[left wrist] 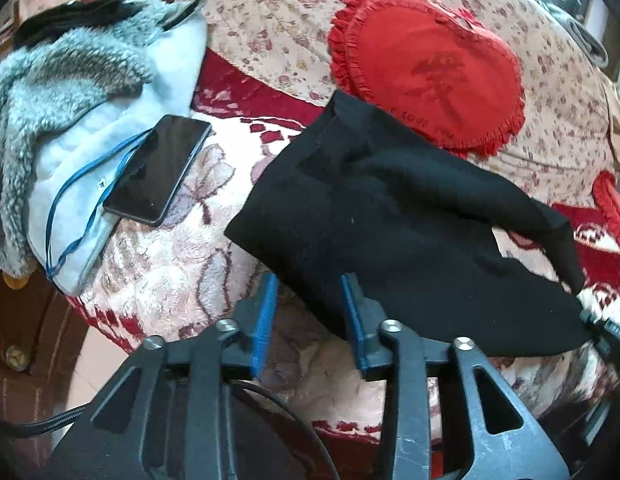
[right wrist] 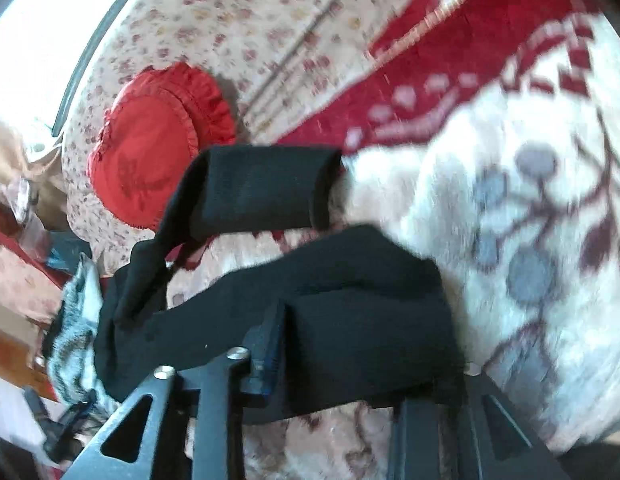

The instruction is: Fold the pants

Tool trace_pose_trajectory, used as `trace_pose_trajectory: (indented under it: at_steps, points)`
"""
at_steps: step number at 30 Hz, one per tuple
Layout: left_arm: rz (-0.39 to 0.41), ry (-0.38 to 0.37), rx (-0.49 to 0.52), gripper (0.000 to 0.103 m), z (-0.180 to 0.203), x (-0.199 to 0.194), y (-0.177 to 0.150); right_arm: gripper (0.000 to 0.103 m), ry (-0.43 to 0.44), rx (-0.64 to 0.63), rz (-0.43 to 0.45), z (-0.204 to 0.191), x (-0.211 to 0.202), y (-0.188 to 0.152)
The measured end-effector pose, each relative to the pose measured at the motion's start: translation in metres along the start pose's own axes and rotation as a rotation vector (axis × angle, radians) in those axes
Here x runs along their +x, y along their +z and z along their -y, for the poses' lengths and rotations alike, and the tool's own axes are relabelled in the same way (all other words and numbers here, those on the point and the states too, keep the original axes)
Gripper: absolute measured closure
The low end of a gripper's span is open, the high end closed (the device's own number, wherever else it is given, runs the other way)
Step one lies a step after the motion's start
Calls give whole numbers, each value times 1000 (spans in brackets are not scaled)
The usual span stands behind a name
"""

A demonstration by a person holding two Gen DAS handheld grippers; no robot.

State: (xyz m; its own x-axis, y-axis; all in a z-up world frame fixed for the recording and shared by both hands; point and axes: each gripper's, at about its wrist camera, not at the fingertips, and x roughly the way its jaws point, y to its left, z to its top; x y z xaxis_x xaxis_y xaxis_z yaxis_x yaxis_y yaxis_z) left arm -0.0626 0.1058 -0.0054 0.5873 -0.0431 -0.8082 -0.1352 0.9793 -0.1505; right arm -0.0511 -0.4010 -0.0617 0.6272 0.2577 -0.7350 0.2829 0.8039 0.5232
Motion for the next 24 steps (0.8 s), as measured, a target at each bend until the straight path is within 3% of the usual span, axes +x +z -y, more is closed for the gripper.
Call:
trace_pose_trajectory:
  at_steps: [4,8,13,17,21,24]
  points:
    - [7,19,56,67,19,7,2,92,-157,-154,118,-19,-19,4]
    - [-16,-11,79,67,36,20,5,91,-295,-168,-1,-5,6,0]
    - [-18,-35,95,67,49,29,12,89,-282,-107,37,0,-14,3]
    - [-17,-33,85,67,47,35,16,83,-282,-148,108,-22,-34,9]
    - [-29,-11,68,67,40,44,16,78,-193,-224,128,-56,-37,10]
    - [-36,-5,49,67,32,47,14,76,-115,-304,96,-85,-23,7]
